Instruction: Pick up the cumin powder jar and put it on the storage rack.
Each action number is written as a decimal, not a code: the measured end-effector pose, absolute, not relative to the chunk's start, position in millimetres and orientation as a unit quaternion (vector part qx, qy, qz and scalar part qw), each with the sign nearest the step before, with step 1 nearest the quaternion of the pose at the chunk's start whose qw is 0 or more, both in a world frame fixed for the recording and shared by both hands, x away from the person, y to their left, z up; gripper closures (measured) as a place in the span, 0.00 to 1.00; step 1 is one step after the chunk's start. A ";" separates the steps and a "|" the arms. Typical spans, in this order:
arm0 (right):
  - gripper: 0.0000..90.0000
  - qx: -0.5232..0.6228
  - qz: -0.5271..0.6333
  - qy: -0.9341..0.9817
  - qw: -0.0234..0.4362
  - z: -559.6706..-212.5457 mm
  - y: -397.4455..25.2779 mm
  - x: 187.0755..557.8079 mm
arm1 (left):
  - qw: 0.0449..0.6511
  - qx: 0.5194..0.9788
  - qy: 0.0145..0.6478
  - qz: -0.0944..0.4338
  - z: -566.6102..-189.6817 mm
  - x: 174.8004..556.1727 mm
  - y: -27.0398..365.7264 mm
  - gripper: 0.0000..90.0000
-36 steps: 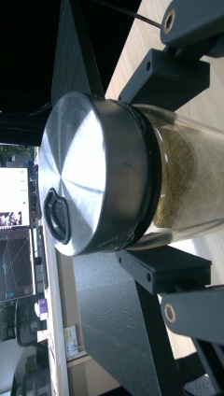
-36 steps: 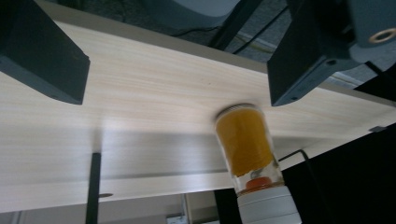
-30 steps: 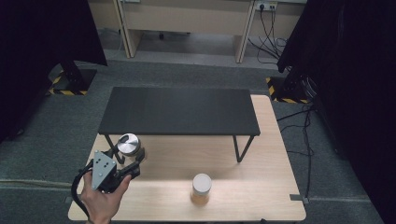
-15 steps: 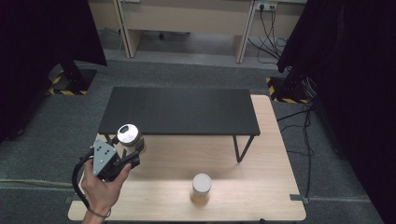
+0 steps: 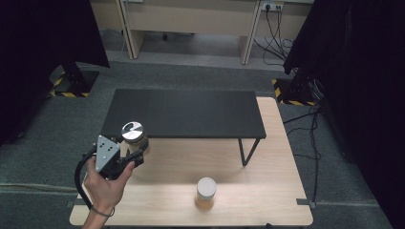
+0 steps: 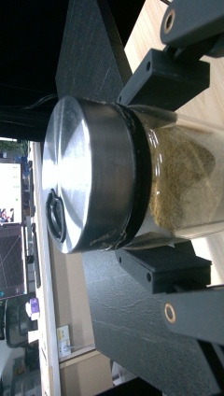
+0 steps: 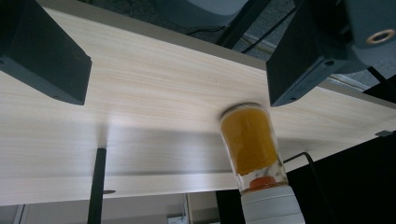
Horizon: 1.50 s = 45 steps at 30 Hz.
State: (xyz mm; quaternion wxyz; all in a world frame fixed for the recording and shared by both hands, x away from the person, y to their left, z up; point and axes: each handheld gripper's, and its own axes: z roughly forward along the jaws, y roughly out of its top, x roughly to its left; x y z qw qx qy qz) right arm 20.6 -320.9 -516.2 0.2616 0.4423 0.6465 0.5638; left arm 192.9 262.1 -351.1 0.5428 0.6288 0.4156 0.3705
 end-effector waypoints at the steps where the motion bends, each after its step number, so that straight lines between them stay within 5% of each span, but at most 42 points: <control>1: 0.08 0.443 0.564 0.647 0.261 -516.2 -320.9 20.7 | 0.543 0.629 0.415 0.371 -351.1 192.9 261.9 0.34; 45: 0.09 0.445 0.565 0.647 0.255 -517.3 -322.1 22.0 | 0.542 0.610 0.404 0.413 -287.3 208.9 270.0 0.34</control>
